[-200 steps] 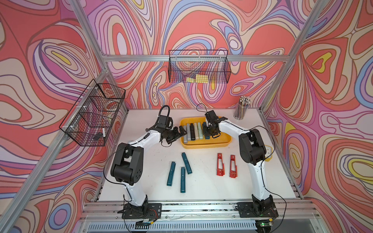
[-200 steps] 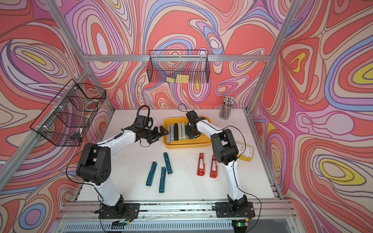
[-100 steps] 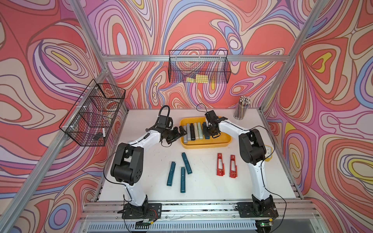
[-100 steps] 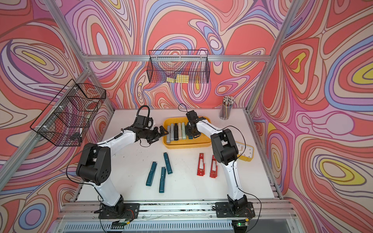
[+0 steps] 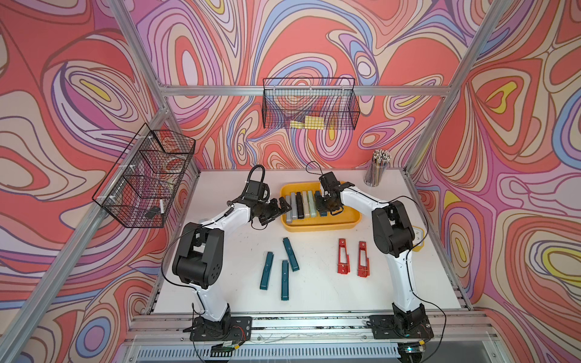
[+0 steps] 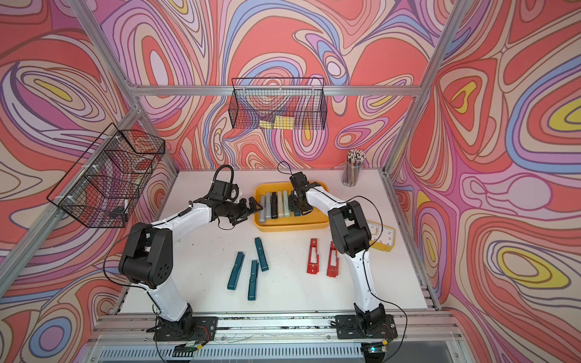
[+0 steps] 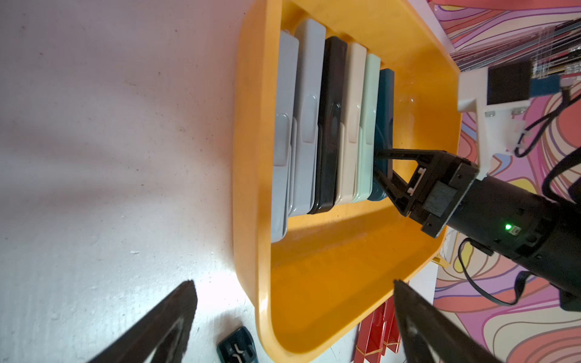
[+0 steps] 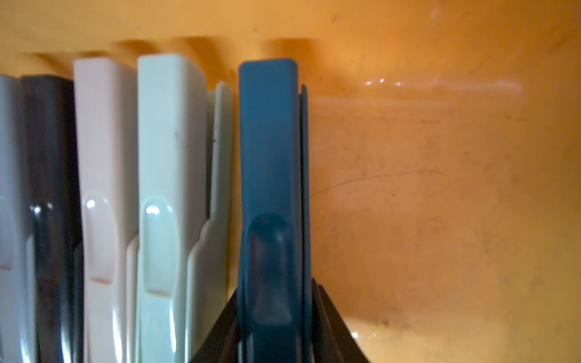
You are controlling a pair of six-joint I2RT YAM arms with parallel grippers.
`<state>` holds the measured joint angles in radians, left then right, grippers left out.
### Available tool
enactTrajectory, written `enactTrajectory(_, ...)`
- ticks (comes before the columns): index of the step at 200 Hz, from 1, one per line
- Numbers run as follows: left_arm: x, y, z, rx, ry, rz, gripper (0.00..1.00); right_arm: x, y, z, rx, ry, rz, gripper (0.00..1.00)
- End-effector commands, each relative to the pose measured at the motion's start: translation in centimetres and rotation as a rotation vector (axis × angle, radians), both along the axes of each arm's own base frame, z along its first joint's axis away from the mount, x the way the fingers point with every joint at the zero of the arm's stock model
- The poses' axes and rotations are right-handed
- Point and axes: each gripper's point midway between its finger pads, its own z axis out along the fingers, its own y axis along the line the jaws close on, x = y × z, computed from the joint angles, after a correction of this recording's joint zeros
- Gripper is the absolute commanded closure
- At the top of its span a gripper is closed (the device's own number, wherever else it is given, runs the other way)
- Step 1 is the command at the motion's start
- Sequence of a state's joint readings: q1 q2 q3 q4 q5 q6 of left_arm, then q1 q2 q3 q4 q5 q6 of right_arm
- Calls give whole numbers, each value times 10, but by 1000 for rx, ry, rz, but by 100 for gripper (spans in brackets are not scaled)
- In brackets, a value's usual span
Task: Put the pruning pliers into the storage box
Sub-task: Place the pruning pliers in the storage box.
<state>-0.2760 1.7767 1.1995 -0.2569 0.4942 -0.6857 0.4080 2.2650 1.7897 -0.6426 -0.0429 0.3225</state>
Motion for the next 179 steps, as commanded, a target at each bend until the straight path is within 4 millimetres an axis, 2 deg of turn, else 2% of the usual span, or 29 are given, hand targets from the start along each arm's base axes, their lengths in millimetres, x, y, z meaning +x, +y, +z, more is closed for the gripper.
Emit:
enactTrajectory(1,-2,-3,2,-12,-5,-2,1,5,1,18,16,-36,5,62)
enactTrajectory(94,-4,-5,-2,-12,5,-5,1,4,2,28,29,-51,7,54)
enactTrajectory(145,-3,-8,-4,-17,11,-10,1,2,-2,47,24,-79,5,53)
enactTrajectory(179,-2,-7,-3,-8,4,-8,1,0,-8,76,21,-133,-9,52)
